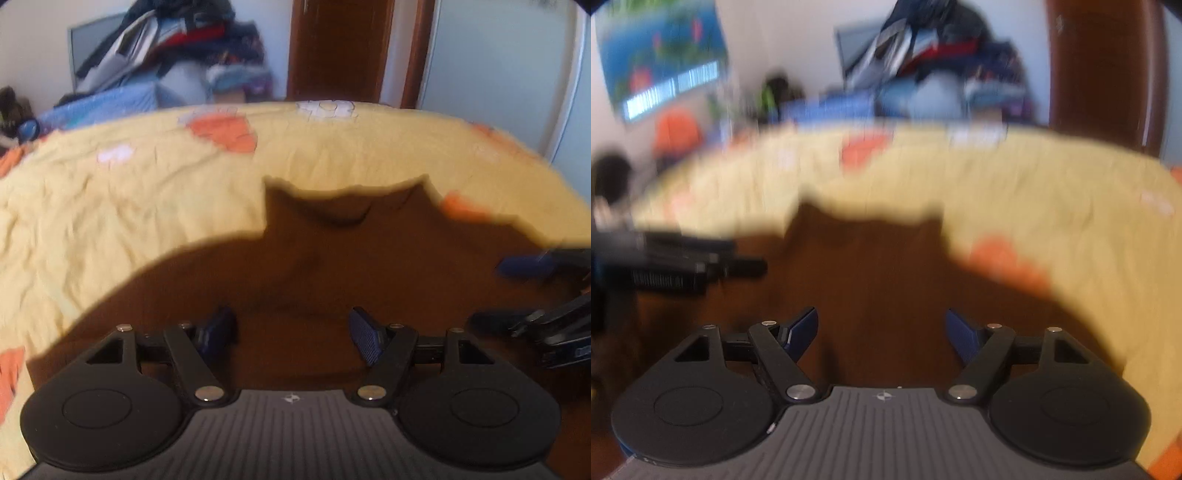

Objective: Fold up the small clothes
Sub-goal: 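Fold the held hem over the sweater body and open both grippers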

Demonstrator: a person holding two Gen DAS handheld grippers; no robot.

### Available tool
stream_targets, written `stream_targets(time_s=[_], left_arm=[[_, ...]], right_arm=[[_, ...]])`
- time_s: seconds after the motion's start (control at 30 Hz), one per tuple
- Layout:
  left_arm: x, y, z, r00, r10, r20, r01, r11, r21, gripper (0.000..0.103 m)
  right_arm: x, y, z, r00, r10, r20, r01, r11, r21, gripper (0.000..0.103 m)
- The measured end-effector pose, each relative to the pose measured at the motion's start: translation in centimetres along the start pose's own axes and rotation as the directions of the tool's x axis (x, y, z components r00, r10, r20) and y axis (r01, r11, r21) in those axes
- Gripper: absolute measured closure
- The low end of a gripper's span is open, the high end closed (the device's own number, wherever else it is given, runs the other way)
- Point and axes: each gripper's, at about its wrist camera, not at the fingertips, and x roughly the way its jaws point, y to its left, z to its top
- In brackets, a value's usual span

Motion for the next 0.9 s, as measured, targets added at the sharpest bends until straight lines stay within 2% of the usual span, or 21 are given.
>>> stream_targets(time_s=[0.03, 0.07, 0.1, 0.13, 0.2, 0.27, 0.33, 0.37, 0.43, 0.5, 0.6, 0.67, 0.73, 0.77, 0.8, 0.87, 0.9], left_arm=[[-0.2, -0.2, -0.5, 0.999, 0.028, 0.027, -0.029, 0.999, 0.03, 0.024], [-0.5, 0.3, -0.4, 0.999, 0.044, 0.002, -0.044, 0.999, -0.005, 0.024], [-1.0, 0.7, 0.0, 0.997, 0.066, -0.035, -0.067, 0.997, -0.044, 0.025], [-2.1, 1.0, 0.2, 0.995, 0.084, -0.059, -0.088, 0.994, -0.07, 0.026], [-5.4, 1.0, -0.4, 0.998, 0.058, -0.017, -0.059, 0.994, -0.096, 0.026], [-8.4, 0.3, -1.9, 1.0, -0.008, 0.0, 0.008, 0.995, -0.102, 0.025], [-9.5, -0.8, -4.0, 0.998, -0.046, -0.036, 0.043, 0.995, -0.085, 0.025], [-9.2, -1.3, -5.2, 0.997, -0.038, -0.074, 0.033, 0.997, -0.066, 0.025], [-10.1, -2.1, -7.3, 1.0, 0.007, -0.01, -0.007, 1.0, -0.005, 0.024], [-11.5, -1.8, -7.4, 0.999, 0.002, -0.041, -0.003, 0.999, -0.04, 0.024], [-14.4, -1.7, -7.9, 0.999, -0.03, -0.043, 0.029, 0.999, -0.036, 0.024], [-15.4, -2.2, -8.6, 0.998, -0.045, -0.042, 0.045, 0.999, -0.015, 0.023], [-14.8, -2.9, -9.3, 0.996, -0.019, -0.087, 0.019, 1.0, 0.002, 0.023], [-14.3, -3.1, -9.8, 0.993, -0.011, -0.117, 0.011, 1.0, 0.004, 0.022], [-14.6, -3.0, -9.9, 0.997, -0.008, -0.083, 0.008, 1.0, -0.002, 0.02], [-15.2, -2.9, -10.2, 0.995, 0.001, -0.101, -0.001, 1.0, -0.006, 0.02], [-15.8, -2.6, -10.4, 0.992, -0.007, -0.126, 0.005, 1.0, -0.016, 0.02]], right_arm=[[0.0, 0.5, -1.0, 0.998, -0.022, 0.055, 0.025, 0.998, -0.057, 0.018], [0.4, 0.6, -1.5, 0.996, -0.06, 0.059, 0.066, 0.993, -0.094, 0.004], [0.5, 0.2, -1.5, 0.995, -0.081, 0.055, 0.085, 0.994, -0.069, 0.0], [0.1, -0.3, -1.1, 0.995, -0.097, 0.038, 0.098, 0.995, -0.016, 0.0], [-1.4, -0.3, -0.4, 0.99, -0.141, -0.014, 0.142, 0.988, 0.053, 0.015], [-4.3, 0.7, -1.3, 0.997, -0.071, 0.035, 0.069, 0.996, 0.062, 0.011], [-6.0, 2.5, -2.7, 0.998, -0.034, 0.059, 0.033, 0.999, 0.024, 0.004], [-6.1, 3.3, -3.7, 0.998, -0.033, 0.044, 0.034, 0.999, -0.002, 0.003], [-5.1, 3.8, -5.7, 0.998, -0.058, -0.018, 0.057, 0.997, -0.046, 0.002], [-5.4, 4.1, -7.3, 0.995, -0.085, 0.05, 0.092, 0.986, -0.139, 0.001], [-8.0, 4.2, -7.0, 0.986, -0.162, 0.023, 0.163, 0.985, -0.049, 0.003], [-9.9, 5.2, -7.6, 0.991, -0.126, 0.052, 0.127, 0.992, -0.022, 0.001], [-10.5, 6.4, -8.7, 0.996, -0.073, 0.055, 0.076, 0.996, -0.044, 0.0], [-10.0, 6.9, -9.3, 0.997, -0.072, 0.032, 0.074, 0.995, -0.06, 0.0], [-9.1, 7.0, -9.7, 0.996, -0.086, -0.005, 0.085, 0.994, -0.067, 0.0], [-8.9, 7.0, -11.0, 0.992, -0.119, 0.039, 0.122, 0.987, -0.106, 0.0], [-9.3, 6.6, -10.9, 0.992, -0.121, 0.027, 0.122, 0.991, -0.061, 0.0]])
